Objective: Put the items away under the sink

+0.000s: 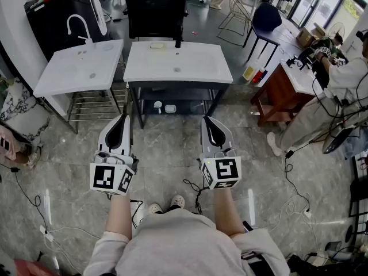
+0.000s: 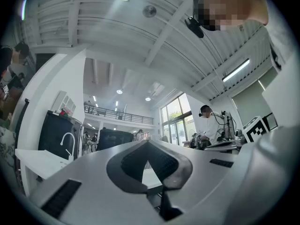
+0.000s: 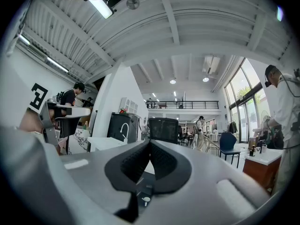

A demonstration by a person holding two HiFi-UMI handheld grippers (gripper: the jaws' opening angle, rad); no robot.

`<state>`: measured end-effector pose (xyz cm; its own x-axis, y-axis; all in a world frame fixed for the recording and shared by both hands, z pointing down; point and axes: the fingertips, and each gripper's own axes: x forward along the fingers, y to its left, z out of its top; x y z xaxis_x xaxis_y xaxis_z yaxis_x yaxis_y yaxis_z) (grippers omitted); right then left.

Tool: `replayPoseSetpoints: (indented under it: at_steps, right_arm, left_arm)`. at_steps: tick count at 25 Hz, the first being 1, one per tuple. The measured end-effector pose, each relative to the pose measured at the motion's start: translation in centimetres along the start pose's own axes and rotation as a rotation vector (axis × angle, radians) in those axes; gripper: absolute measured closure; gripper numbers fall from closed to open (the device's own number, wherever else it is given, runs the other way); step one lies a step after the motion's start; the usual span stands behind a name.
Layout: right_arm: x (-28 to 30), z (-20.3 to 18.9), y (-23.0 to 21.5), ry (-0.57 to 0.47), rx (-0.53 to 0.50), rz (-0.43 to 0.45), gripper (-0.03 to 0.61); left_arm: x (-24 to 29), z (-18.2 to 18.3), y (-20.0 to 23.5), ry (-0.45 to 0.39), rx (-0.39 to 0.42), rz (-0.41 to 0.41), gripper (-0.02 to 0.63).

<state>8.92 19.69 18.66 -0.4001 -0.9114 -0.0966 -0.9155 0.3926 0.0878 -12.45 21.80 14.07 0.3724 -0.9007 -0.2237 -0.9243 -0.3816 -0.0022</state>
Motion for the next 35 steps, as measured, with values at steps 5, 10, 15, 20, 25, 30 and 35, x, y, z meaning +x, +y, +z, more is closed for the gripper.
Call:
replayPoseSetpoints:
  at_steps: [5, 10, 15, 20, 25, 30, 35]
  right_arm:
    - [-0.2, 0.3, -0.6, -0.004, 0.001, 0.002, 0.566]
    - [-0.1, 0.1, -1.1, -0.007, 0.006, 0.002, 0.566]
    - [0.2, 0.2, -1.8, -0.015, 0.007, 0.004, 0.566]
    - [1.0, 0.3, -3.0, -0.042, 0.022, 0.008, 0.566]
    - [1.0, -0.3, -4.8, -0.048, 0.042, 0.022, 0.566]
    - [1.7, -0.9, -5.8, -0.048, 0.059, 0.039, 0.566]
    - [2.9, -1.6, -6.9, -0.041, 0.059, 0.044, 0.566]
  left_arm:
    - [0.3, 0.2, -0.6, -0.002, 0.0, 0.004, 0.606]
    - [0.7, 0.1, -0.9, -0.005, 0.002, 0.004, 0.606]
    - [1.2, 0.2, -1.3, -0.007, 0.007, 0.01, 0.606]
    - [2.5, 0.1, -1.7, -0.015, 0.013, 0.011, 0.606]
    - [3.5, -0.3, -3.0, -0.027, 0.021, 0.015, 0.606]
    - [4.3, -1.2, -3.3, -0.017, 0.022, 0.029, 0.606]
    - [6.2, -1.7, -3.4, -0.016, 0.02, 0.023, 0.606]
